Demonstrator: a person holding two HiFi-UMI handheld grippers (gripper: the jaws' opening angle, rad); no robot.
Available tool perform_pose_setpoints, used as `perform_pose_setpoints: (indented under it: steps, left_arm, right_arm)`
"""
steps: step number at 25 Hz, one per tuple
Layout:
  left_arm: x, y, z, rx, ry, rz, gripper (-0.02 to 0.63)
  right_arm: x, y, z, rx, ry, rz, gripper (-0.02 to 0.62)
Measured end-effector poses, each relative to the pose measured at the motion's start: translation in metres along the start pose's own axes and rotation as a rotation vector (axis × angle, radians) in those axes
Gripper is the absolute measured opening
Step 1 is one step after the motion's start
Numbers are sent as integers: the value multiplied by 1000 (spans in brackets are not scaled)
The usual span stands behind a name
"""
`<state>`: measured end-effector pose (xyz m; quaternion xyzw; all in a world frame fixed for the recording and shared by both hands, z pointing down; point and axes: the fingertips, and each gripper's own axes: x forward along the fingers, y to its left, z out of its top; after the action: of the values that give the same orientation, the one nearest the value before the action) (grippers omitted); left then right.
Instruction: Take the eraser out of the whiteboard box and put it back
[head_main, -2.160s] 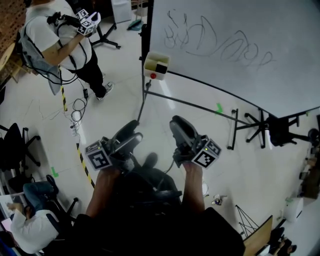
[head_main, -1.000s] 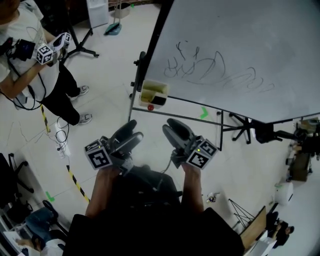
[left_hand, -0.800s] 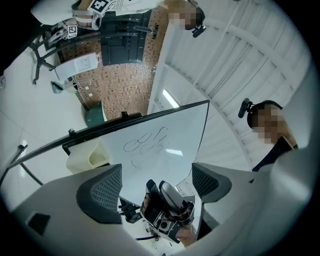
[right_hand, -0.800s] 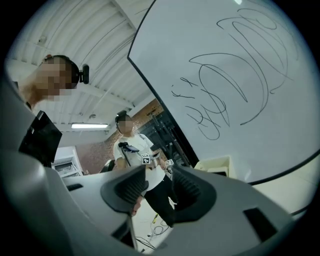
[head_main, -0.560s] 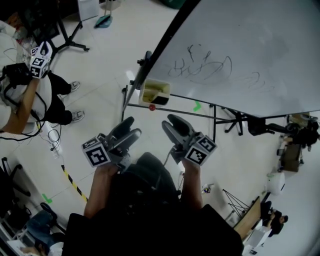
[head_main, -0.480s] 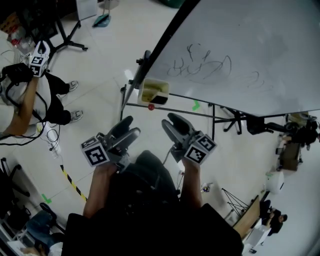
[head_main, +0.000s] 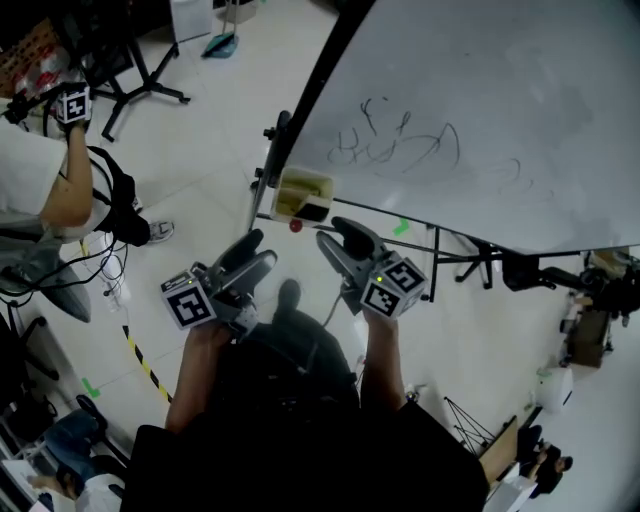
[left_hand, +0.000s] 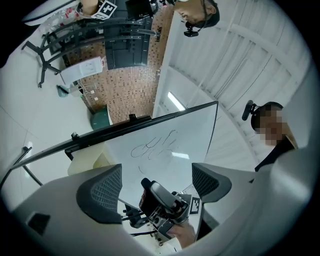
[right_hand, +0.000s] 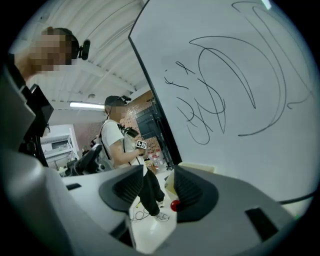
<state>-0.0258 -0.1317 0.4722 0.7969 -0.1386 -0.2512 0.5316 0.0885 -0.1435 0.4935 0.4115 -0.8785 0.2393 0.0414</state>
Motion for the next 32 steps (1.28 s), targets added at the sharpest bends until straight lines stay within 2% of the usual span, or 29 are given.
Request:
perform_pose_setpoints:
  steps: [10, 17, 22, 32]
  left_arm:
    - [20, 0, 0, 48, -72, 77, 428]
    - [22, 4, 0, 55, -97, 97, 428]
    - [21, 5, 8, 71, -108, 113, 428]
    - [21, 13, 12, 43, -113, 114, 428]
  right_arm:
    - [20, -48, -14, -197, 146, -22, 225]
    - [34, -59, -21, -260, 191, -22, 230]
    - [45, -64, -30, -371, 266, -48, 238]
    - [50, -64, -45, -593, 369, -87, 238]
